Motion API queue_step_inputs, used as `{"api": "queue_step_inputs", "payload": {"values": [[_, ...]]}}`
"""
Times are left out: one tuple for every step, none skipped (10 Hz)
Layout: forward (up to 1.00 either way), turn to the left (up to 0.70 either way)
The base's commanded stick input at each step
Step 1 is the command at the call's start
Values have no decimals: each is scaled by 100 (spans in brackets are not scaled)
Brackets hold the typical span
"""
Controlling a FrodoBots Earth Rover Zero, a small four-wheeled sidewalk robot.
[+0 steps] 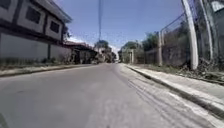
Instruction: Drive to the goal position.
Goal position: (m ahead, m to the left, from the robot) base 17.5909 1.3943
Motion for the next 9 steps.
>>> {"api": "queue_step_inputs", "payload": {"values": [[100,0],[100,0],[100,0],[100,0],[100,0],[100,0],[100,0],[100,0],[100,0]]}}
